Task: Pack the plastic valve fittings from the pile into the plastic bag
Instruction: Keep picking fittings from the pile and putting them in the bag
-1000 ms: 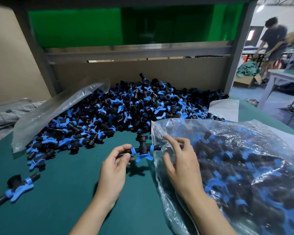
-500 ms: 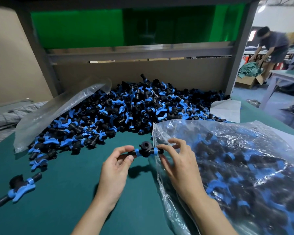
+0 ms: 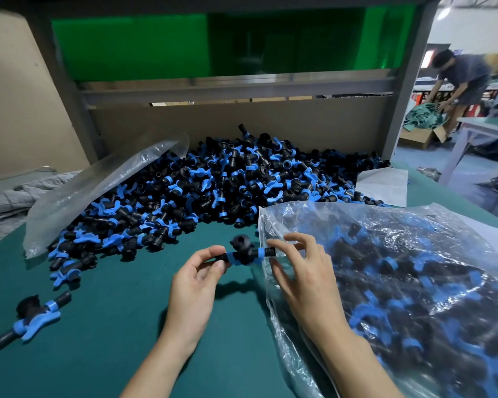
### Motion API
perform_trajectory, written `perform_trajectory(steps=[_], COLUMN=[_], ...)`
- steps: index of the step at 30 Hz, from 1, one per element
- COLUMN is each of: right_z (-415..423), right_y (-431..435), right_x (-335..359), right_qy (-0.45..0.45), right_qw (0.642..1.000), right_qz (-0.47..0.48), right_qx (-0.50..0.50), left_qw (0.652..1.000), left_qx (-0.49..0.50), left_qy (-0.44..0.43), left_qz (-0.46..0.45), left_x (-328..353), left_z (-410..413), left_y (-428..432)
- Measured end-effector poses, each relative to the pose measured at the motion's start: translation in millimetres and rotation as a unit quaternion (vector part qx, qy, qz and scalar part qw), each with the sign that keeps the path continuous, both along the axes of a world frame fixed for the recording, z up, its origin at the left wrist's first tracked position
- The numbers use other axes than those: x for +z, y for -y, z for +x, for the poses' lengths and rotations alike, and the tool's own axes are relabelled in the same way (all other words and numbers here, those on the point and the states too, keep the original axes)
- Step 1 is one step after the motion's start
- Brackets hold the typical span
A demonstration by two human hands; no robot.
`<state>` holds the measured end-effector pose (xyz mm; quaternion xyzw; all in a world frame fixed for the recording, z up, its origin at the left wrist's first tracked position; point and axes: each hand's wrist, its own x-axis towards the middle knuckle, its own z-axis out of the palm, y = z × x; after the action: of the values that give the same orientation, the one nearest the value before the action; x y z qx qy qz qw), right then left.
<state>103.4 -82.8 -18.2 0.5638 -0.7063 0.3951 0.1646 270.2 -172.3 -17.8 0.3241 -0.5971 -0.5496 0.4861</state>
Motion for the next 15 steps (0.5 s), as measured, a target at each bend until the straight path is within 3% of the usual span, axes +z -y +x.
perform_trajectory(steps=[7,10,15], right_z=[1.6,2.2,2.3], right_y=[-3.4,-3.3,-3.9], right_x=[3.1,4.7,13.6], right_qy=[0.012,0.063,0.17], right_qw=[0.995,0.993,0.985], right_qz=[0.039,0.053,-0.009], right_qx=[-0.089,-0.083,-0.041], left_qw=[0.984,0.985,0.997], left_qx=[0.009,-0.007,-0.026], left_qy=[-0.129,-0.126,-0.051], left_qz=[0.123,0.121,0.054], left_x=[-2.7,-2.9,-4.6], left_z=[0.8,0.2,-2.5], left_y=[7.7,7.3,-1.5])
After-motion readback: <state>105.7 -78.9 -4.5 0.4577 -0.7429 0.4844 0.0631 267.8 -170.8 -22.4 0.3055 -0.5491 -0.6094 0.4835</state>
